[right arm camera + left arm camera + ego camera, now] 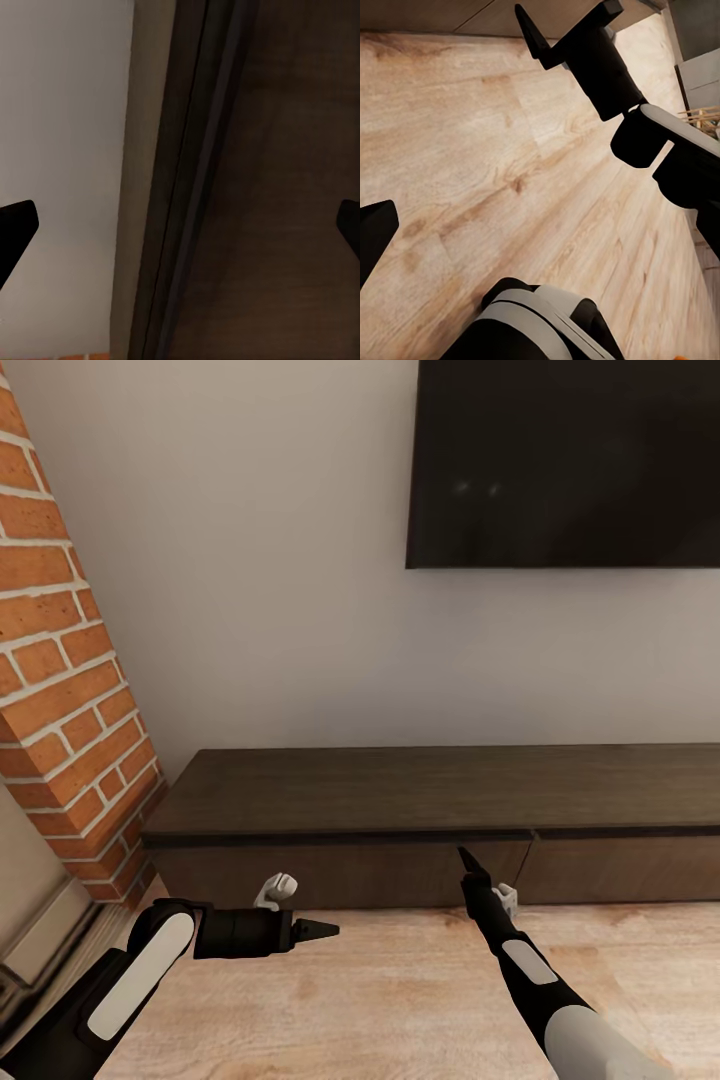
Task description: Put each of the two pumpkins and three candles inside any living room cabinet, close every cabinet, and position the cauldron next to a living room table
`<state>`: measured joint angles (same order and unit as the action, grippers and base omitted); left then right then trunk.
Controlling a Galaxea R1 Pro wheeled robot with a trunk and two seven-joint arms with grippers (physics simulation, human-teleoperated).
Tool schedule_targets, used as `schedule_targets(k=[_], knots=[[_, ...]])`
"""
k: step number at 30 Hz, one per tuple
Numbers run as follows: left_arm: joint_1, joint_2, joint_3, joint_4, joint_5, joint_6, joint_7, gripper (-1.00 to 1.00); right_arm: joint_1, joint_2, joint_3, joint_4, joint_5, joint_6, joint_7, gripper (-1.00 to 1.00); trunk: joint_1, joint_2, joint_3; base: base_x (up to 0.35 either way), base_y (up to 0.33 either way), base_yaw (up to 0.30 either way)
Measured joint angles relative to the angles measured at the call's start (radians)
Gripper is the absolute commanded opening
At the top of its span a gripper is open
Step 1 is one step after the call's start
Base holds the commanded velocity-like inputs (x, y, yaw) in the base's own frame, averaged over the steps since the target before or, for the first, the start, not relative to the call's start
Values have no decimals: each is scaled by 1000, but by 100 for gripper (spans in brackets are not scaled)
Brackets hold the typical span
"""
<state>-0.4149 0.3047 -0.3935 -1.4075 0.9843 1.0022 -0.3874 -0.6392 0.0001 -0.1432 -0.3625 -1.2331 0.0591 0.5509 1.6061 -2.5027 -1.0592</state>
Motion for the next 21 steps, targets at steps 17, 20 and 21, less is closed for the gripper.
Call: schedule_targets(k=[17, 20, 21], knots=[[0, 1, 1, -1, 0, 0, 0, 100, 0, 1, 3, 0, 1, -8, 0, 100, 0, 0, 0, 11, 0, 0], [0, 2, 2, -1, 25, 0, 0, 100, 0, 1, 3, 0, 2, -8, 1, 100, 0, 0, 0, 218, 0, 0], [0, 3, 2, -2, 33, 0, 0, 100, 0, 1, 3, 0, 2, -8, 1, 100, 0, 0, 0, 135, 0, 0]])
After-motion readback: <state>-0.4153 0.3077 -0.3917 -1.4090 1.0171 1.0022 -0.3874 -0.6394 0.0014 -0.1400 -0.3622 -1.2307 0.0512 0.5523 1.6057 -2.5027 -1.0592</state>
